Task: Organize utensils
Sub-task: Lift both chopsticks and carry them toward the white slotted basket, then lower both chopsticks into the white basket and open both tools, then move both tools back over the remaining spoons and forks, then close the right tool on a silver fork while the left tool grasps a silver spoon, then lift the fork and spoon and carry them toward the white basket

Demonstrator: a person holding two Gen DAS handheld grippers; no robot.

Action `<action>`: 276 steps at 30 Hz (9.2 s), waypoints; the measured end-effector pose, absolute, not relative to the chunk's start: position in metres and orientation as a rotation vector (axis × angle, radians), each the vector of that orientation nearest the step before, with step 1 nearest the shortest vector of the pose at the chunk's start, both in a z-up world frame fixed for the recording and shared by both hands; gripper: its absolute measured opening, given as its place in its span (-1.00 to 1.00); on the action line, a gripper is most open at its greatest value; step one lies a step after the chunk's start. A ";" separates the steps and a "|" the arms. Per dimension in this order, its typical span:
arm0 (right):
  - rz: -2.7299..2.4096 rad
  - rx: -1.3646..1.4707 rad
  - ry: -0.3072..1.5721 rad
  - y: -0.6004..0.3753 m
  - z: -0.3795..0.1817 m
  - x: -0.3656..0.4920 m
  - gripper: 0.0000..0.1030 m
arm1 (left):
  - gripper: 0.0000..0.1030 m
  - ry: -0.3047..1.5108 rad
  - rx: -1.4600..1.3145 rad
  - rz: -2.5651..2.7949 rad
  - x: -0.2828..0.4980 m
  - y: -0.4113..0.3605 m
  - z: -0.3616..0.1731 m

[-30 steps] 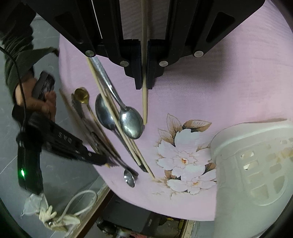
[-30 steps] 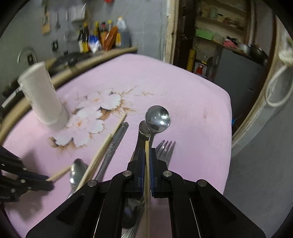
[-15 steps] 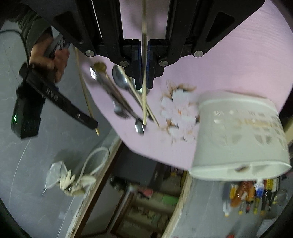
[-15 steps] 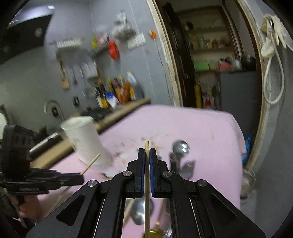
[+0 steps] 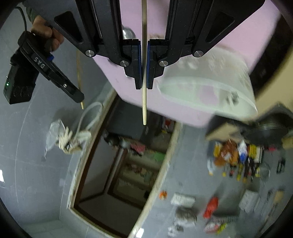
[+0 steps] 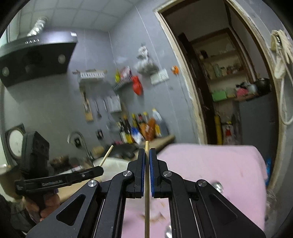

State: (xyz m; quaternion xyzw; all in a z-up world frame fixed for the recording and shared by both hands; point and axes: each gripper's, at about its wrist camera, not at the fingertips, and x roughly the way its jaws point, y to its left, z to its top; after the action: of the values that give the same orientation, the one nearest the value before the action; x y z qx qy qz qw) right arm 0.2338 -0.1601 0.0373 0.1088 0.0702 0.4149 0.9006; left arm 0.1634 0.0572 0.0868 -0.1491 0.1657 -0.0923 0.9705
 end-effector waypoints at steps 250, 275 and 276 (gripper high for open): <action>0.765 0.097 0.019 -0.071 0.083 0.247 -0.98 | -1.00 0.197 -0.047 0.100 0.167 0.143 0.143; 0.845 0.151 0.050 -0.021 0.085 0.265 -0.98 | -1.00 0.231 -0.073 0.319 0.207 0.225 0.112; 0.844 0.148 0.044 -0.021 0.088 0.265 -0.98 | -1.00 0.236 -0.077 0.317 0.209 0.226 0.110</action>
State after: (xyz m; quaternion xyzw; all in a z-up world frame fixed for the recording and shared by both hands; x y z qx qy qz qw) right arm 0.2647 -0.0209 0.0876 0.0716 0.0213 0.4091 0.9094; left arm 0.2085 0.2259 0.1097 -0.0384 0.1172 0.1576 0.9798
